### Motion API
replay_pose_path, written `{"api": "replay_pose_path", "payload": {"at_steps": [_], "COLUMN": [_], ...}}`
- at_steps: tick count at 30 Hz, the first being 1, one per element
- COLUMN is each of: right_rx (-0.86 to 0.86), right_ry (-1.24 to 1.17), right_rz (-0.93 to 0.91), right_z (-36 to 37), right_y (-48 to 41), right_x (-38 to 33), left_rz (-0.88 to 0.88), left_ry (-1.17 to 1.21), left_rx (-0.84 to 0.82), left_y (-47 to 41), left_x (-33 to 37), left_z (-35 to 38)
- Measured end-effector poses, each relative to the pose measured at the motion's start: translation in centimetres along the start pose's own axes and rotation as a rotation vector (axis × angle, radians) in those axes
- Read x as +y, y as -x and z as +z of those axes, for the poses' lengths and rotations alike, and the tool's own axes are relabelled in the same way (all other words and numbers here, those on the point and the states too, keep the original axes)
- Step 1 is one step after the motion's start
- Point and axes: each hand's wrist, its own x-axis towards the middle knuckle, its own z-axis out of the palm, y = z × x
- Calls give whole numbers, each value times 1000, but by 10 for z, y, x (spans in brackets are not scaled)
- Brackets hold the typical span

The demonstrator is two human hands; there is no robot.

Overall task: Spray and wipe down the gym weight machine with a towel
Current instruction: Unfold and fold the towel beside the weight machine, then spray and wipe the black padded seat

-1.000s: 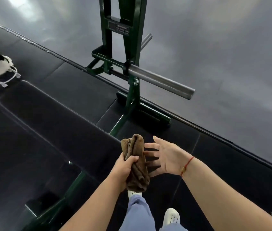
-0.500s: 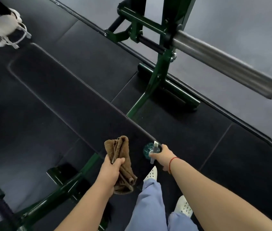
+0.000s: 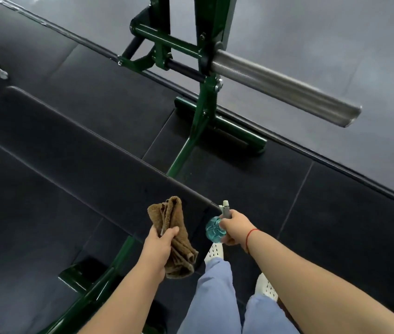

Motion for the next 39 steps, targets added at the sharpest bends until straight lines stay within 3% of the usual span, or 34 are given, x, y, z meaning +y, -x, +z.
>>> {"api": "replay_pose_path", "payload": {"at_steps": [3, 11, 16, 20, 28, 30, 33, 35, 39], "right_rx": [32, 287, 492, 686, 943, 978, 924, 978, 1171], "right_ry": [4, -337, -293, -278, -528, -431, -58, 108, -62], "right_rz": [-26, -200, -414, -480, -529, -566, -517, -482, -566], "right_z": [-28, -100, -134, -149, -167, -174, -190, -195, -204], "right_y": [31, 136, 200, 242, 329, 349, 380, 399, 425], "right_x": [4, 46, 91, 139, 273, 304, 359, 392, 458], "left_rz": [-1, -11, -200, -254, -192, -199, -210, -221, -241], "left_ry": [-48, -257, -143, -18, -37, -57, -131, -203, -394], "left_rx": [-66, -270, -496, -672, -836, -829, -862, -891, -990], "left_y": [2, 29, 76, 121, 227, 250, 282, 302, 354], "left_x": [8, 19, 11, -12, -101, -124, -164, -190, -235], "left_z": [15, 69, 121, 155, 225, 241, 268, 285, 318]}}
